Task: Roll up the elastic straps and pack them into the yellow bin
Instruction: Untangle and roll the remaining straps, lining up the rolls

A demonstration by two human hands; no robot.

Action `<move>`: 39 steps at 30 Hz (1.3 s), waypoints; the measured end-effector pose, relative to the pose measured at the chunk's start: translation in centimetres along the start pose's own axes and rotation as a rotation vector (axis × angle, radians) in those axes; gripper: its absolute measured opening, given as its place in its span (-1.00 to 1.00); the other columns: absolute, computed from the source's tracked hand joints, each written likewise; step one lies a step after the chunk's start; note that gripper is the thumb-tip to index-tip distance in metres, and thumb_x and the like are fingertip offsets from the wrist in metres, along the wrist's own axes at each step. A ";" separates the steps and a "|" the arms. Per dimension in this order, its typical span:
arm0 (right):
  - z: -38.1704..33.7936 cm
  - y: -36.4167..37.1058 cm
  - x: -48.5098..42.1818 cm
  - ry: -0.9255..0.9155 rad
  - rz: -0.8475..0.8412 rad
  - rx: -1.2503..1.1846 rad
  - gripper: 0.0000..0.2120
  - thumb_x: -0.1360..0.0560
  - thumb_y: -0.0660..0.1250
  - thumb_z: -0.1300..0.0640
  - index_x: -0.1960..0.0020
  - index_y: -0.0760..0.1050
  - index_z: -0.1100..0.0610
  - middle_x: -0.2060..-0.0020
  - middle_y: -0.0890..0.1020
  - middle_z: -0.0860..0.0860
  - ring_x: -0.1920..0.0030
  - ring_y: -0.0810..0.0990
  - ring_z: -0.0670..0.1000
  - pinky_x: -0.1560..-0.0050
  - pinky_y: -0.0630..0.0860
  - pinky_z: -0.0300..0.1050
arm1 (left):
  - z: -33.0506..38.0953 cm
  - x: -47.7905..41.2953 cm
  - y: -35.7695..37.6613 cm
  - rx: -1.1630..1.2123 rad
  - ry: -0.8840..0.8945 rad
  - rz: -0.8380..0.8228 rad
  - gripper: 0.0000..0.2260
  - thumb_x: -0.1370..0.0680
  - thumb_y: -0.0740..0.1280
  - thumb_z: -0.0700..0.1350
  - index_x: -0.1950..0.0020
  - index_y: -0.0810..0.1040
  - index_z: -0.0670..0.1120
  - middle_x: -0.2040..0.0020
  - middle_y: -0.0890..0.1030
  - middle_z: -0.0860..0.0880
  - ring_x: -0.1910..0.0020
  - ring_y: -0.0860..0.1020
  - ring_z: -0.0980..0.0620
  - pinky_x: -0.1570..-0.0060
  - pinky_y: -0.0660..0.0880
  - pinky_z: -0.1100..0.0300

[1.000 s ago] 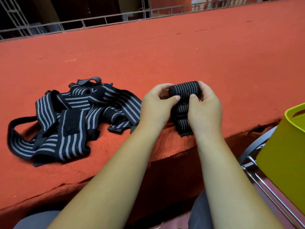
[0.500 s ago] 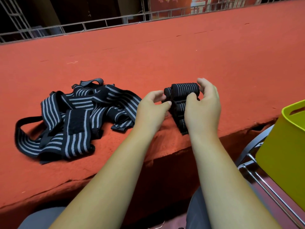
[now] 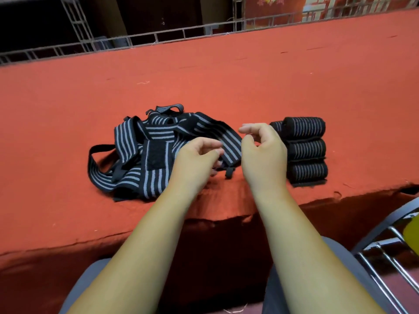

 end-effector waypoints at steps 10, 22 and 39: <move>0.4 7.9 2.1 0.134 -0.277 -0.034 -0.72 -0.56 0.28 0.28 -0.03 0.67 -0.04 0.10 0.70 -0.02 0.29 0.58 -0.22 0.22 0.46 -0.32 | -1.6 -0.2 -10.0 -0.717 0.082 0.191 -0.45 -0.49 0.55 0.00 -0.47 0.53 0.04 -0.39 0.52 0.02 -0.47 0.41 -0.03 -0.50 0.36 0.05; 0.6 14.5 4.7 -0.016 -0.506 0.099 -0.67 -0.58 0.35 0.20 -0.25 0.65 -0.11 -0.17 0.54 -0.15 -0.10 0.60 -0.13 -0.25 0.48 -0.20 | -5.0 0.8 -16.1 -0.200 -0.068 0.353 -0.64 -0.55 0.32 -0.06 -0.33 0.69 0.07 -0.23 0.70 0.22 -0.25 0.61 0.31 -0.49 0.47 0.06; 0.7 16.3 8.2 -0.236 -0.735 0.200 -0.84 -0.57 0.53 -0.06 0.00 0.59 -0.02 -0.12 0.52 -0.07 -0.19 0.54 -0.08 -0.29 0.43 -0.16 | -5.5 0.8 -16.7 0.667 -0.195 0.180 -0.51 -0.77 0.24 0.11 -0.46 0.56 -0.26 -0.33 0.67 -0.32 -0.32 0.68 -0.24 -0.32 0.63 -0.13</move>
Point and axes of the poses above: each hand's wrist, its own x-axis away from the middle knuckle, its own y-axis out of the palm, z = x × y, the point moved 6 cm from there along -x, towards the middle knuckle
